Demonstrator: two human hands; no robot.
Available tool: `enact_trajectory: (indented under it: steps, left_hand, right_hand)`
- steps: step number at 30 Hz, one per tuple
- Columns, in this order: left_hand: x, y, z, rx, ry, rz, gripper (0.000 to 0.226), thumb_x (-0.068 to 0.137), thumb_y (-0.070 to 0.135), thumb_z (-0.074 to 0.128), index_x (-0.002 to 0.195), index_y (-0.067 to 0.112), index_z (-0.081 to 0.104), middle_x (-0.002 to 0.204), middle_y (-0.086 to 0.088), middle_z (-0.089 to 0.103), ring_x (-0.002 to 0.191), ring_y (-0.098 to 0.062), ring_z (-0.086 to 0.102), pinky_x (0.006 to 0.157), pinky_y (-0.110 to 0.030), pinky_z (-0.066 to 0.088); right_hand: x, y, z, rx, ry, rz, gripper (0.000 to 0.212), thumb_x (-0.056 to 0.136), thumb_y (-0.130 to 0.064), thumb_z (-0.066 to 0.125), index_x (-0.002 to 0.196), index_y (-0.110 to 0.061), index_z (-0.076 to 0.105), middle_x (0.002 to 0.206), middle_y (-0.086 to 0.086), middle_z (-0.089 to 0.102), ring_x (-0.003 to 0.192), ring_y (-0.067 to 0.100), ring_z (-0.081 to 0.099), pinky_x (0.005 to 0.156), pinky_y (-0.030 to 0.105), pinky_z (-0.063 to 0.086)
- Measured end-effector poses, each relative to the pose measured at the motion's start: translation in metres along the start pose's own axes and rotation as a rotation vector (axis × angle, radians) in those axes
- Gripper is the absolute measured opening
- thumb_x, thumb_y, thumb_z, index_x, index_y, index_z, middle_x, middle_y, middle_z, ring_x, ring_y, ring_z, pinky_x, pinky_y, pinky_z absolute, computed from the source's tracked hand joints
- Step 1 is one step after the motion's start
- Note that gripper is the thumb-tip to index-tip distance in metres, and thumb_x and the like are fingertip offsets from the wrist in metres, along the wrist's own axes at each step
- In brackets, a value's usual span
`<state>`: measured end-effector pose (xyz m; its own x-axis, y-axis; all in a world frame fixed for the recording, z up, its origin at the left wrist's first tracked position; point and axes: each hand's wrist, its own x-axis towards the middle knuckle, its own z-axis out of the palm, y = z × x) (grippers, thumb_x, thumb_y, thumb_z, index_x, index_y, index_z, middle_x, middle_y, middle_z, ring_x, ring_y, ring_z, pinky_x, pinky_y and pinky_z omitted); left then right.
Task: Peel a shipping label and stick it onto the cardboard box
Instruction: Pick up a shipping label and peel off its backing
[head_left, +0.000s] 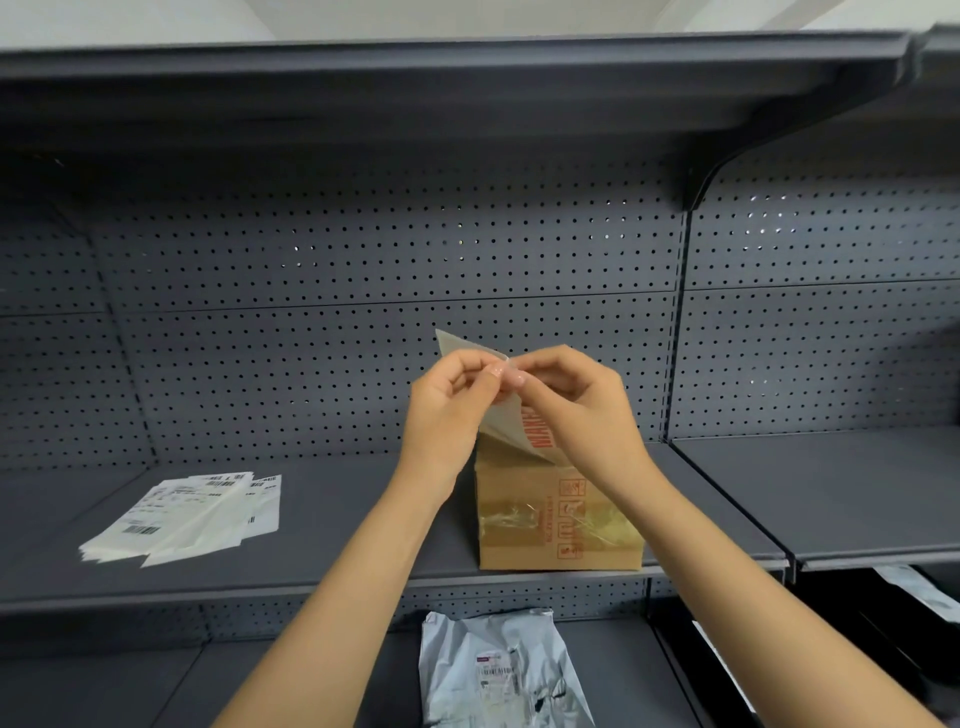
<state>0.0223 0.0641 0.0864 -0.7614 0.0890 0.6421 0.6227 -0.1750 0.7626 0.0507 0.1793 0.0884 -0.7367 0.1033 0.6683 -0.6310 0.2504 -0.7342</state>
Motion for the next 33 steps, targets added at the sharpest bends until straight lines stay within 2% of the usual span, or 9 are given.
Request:
enact_trajectory:
  steps: [4, 6, 8, 12, 13, 20, 25, 28, 33]
  left_hand:
    - [-0.001, 0.0, 0.002, 0.077, -0.024, 0.03, 0.027, 0.086, 0.001, 0.052, 0.069, 0.02, 0.061, 0.071, 0.006, 0.064, 0.063, 0.006, 0.06, 0.065, -0.008, 0.048]
    - [0.0, -0.001, 0.003, 0.1, -0.031, 0.031, 0.026, 0.086, 0.001, 0.053, 0.07, 0.02, 0.061, 0.07, 0.005, 0.063, 0.063, 0.006, 0.06, 0.065, -0.008, 0.048]
    - [0.0, -0.002, 0.003, 0.094, -0.026, 0.014, 0.026, 0.085, 0.001, 0.053, 0.069, 0.02, 0.062, 0.066, 0.008, 0.065, 0.062, 0.006, 0.06, 0.066, -0.008, 0.048]
    - [0.0, -0.006, 0.001, 0.082, 0.009, -0.044, 0.021, 0.085, 0.004, 0.052, 0.071, 0.017, 0.061, 0.067, 0.008, 0.066, 0.062, 0.005, 0.062, 0.068, -0.009, 0.049]
    - [0.0, -0.007, -0.001, 0.073, 0.018, -0.061, 0.02, 0.086, 0.004, 0.051, 0.073, 0.016, 0.061, 0.069, 0.005, 0.066, 0.063, 0.004, 0.062, 0.068, -0.011, 0.05]
    - [0.0, -0.012, -0.011, -0.063, 0.096, -0.217, 0.02, 0.089, 0.004, 0.048, 0.074, 0.013, 0.06, 0.08, -0.002, 0.067, 0.072, -0.01, 0.066, 0.07, -0.018, 0.056]
    - [0.0, -0.019, -0.022, -0.12, 0.151, -0.271, 0.02, 0.089, 0.005, 0.047, 0.075, 0.011, 0.059, 0.083, -0.006, 0.067, 0.077, -0.017, 0.066, 0.074, -0.022, 0.057]
    - [-0.001, -0.022, -0.029, -0.132, 0.169, -0.273, 0.02, 0.089, 0.004, 0.047, 0.075, 0.011, 0.059, 0.081, -0.006, 0.067, 0.073, -0.014, 0.067, 0.074, -0.021, 0.057]
    - [0.0, -0.025, -0.042, -0.132, 0.237, -0.264, 0.021, 0.09, 0.004, 0.046, 0.075, 0.011, 0.059, 0.081, -0.007, 0.067, 0.075, -0.015, 0.066, 0.072, -0.02, 0.056]
  right_hand:
    - [-0.001, 0.0, -0.002, 0.025, 0.047, 0.047, 0.008, 0.084, -0.018, 0.062, 0.078, -0.016, 0.067, 0.076, 0.014, 0.072, 0.077, 0.038, 0.065, 0.071, 0.052, 0.053]
    - [0.0, 0.0, -0.003, 0.044, 0.051, 0.079, 0.011, 0.085, -0.018, 0.06, 0.077, -0.013, 0.067, 0.081, 0.028, 0.068, 0.067, 0.038, 0.059, 0.069, 0.06, 0.05]
    - [0.0, 0.001, -0.005, 0.057, 0.052, 0.111, 0.012, 0.085, -0.017, 0.059, 0.075, -0.013, 0.066, 0.082, 0.031, 0.067, 0.069, 0.029, 0.058, 0.074, 0.056, 0.051]
    - [0.004, 0.005, -0.011, 0.098, 0.09, 0.166, 0.019, 0.086, -0.017, 0.058, 0.068, -0.022, 0.063, 0.062, -0.002, 0.07, 0.069, 0.016, 0.066, 0.075, 0.039, 0.055]
    - [0.006, 0.006, -0.014, 0.113, 0.102, 0.177, 0.02, 0.087, -0.016, 0.057, 0.068, -0.021, 0.062, 0.059, -0.004, 0.069, 0.068, 0.015, 0.067, 0.075, 0.038, 0.055]
    - [0.013, 0.012, -0.029, 0.161, 0.171, 0.223, 0.018, 0.088, -0.014, 0.056, 0.071, -0.017, 0.062, 0.067, -0.002, 0.068, 0.065, 0.01, 0.067, 0.07, 0.024, 0.057]
    - [0.015, 0.018, -0.038, 0.185, 0.219, 0.253, 0.016, 0.088, -0.014, 0.055, 0.074, -0.015, 0.062, 0.072, -0.001, 0.068, 0.067, 0.01, 0.066, 0.077, 0.028, 0.055]
    - [0.017, 0.021, -0.045, 0.185, 0.254, 0.26, 0.014, 0.088, -0.014, 0.055, 0.076, -0.014, 0.063, 0.075, 0.001, 0.068, 0.072, 0.015, 0.065, 0.081, 0.031, 0.054]
    - [0.021, 0.024, -0.057, 0.178, 0.321, 0.247, 0.015, 0.089, -0.012, 0.054, 0.077, -0.014, 0.062, 0.077, 0.004, 0.066, 0.073, 0.016, 0.064, 0.074, 0.024, 0.056]
